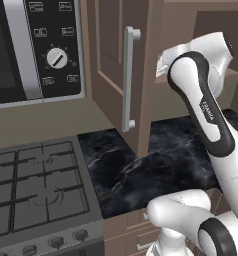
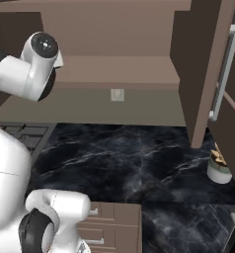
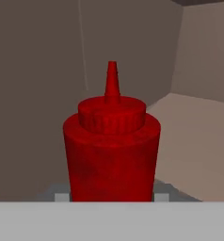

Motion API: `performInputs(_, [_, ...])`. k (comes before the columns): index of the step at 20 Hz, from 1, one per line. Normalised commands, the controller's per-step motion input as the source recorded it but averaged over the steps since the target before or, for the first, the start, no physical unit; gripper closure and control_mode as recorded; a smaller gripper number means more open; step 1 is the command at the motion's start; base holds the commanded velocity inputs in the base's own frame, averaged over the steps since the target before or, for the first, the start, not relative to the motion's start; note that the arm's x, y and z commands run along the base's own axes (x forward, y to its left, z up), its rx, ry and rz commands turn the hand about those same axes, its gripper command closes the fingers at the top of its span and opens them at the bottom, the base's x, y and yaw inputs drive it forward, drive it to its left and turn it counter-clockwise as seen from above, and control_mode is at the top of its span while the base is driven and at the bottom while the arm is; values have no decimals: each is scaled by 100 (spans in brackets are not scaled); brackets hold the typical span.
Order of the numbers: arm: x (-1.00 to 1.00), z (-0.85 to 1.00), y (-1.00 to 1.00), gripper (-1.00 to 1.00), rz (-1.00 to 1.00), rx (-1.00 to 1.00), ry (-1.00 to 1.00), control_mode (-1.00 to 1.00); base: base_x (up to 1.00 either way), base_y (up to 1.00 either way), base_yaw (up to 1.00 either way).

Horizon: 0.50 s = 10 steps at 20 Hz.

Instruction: Take 2 condiments from the cabinet and move them on the counter near the stove.Make sure the condiments are lined up with each other, next to each other.

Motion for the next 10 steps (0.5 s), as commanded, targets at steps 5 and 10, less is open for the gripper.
performInputs(5, [-100, 15, -62, 100, -1, 0, 0, -100, 0, 0, 0])
performInputs(10, [-100, 0, -40, 100, -14, -3, -10, -100, 0, 0, 0])
